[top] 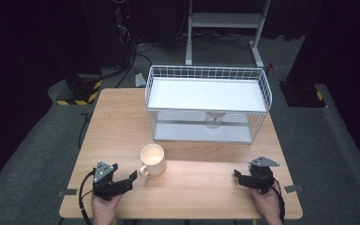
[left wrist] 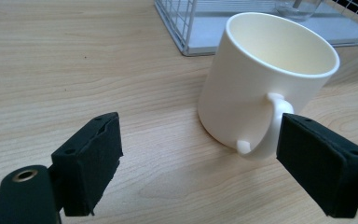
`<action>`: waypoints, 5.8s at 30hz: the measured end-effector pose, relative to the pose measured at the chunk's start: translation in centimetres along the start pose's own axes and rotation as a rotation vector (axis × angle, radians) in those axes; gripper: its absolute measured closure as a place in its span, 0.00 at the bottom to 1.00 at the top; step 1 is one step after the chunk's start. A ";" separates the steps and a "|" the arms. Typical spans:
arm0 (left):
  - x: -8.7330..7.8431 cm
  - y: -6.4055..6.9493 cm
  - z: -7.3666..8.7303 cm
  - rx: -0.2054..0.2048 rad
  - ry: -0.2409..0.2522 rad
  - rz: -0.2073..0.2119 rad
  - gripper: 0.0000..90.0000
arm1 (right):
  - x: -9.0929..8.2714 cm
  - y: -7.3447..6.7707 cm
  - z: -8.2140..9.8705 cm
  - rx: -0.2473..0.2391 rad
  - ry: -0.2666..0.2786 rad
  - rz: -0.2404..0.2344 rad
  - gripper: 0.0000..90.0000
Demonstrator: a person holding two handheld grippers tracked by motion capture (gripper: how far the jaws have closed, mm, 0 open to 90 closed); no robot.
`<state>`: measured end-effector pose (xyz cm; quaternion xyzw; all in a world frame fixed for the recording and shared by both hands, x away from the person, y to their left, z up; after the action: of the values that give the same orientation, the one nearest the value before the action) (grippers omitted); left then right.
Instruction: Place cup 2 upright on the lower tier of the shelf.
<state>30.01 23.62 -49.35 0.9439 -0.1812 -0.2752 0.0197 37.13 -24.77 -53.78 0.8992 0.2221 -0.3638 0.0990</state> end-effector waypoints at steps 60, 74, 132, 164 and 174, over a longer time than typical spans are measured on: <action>6.6 4.9 -2.2 0.169 -0.104 0.029 0.10 | 0.0 0.0 0.0 -0.002 0.002 0.002 0.24; 7.8 5.2 -2.6 0.201 -0.105 -0.009 0.09 | 0.0 0.0 0.0 -0.002 0.002 0.002 0.24; 8.6 5.7 -2.9 0.214 -0.105 -0.023 0.10 | -0.1 0.0 0.1 0.002 0.002 0.004 0.24; 9.4 7.4 -5.0 0.230 -0.115 0.059 0.10 | -0.1 -0.1 0.1 0.006 -0.001 0.002 0.24; 9.7 7.9 -5.6 0.234 -0.115 0.075 0.10 | -0.1 -0.1 0.1 0.005 -0.001 0.002 0.24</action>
<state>37.91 12.46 -48.46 0.9150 -0.2480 -0.3051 -0.0909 37.02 -24.77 -53.77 0.8996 0.2200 -0.3646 0.0970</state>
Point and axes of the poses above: each handheld gripper's, and its own axes: x roughly forward along the jaws, z roughly out of its underside, y roughly to its right, the point moved 2 cm from there along x, roughly forward along the jaws
